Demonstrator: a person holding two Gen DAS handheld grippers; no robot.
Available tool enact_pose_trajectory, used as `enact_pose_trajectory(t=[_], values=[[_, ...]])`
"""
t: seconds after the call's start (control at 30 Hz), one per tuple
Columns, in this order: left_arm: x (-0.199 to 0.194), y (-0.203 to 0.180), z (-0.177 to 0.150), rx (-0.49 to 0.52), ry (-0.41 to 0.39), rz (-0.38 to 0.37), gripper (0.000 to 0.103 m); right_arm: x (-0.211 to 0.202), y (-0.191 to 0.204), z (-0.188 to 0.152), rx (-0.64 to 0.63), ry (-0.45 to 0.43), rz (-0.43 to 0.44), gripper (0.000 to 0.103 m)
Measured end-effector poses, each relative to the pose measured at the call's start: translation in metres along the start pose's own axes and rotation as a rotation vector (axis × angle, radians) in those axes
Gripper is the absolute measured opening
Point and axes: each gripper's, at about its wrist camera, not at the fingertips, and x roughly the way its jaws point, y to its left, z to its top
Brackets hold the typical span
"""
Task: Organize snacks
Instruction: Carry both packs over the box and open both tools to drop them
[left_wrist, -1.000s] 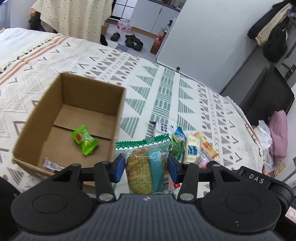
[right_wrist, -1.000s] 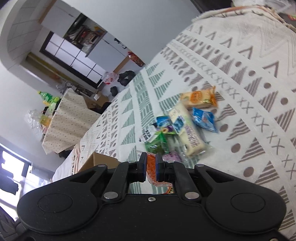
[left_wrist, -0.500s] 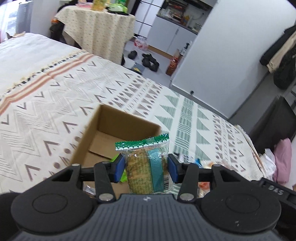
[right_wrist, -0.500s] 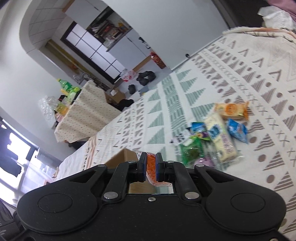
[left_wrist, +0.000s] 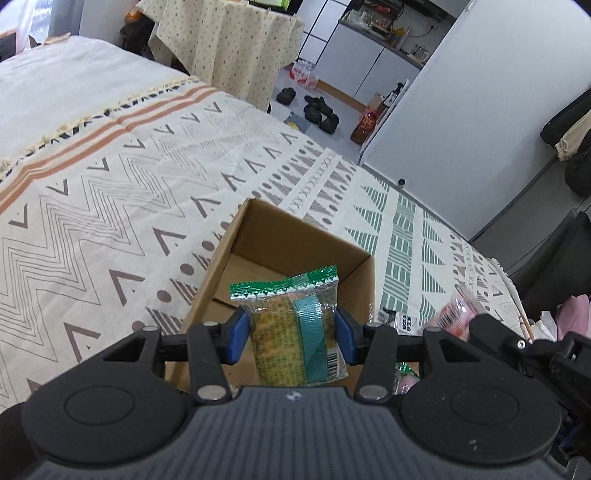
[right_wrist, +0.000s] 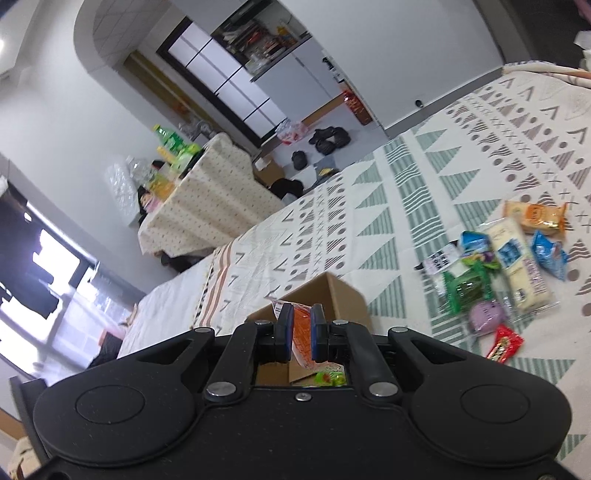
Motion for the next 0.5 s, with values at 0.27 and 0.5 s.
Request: enact_pose_trajectory(t=[0.27, 0.5], values=[[-0.012, 0.013, 0.009, -0.009, 0.001, -0.009, 0.062, 0.016, 0.024, -0.012, -0.013, 0.028, 0.001, 0.009], [-0.027, 0.023, 0.015, -0.017, -0.014, -0.006, 0.074, 0.023, 0.038, -0.015, -0.014, 0.047, 0.015, 0.009]])
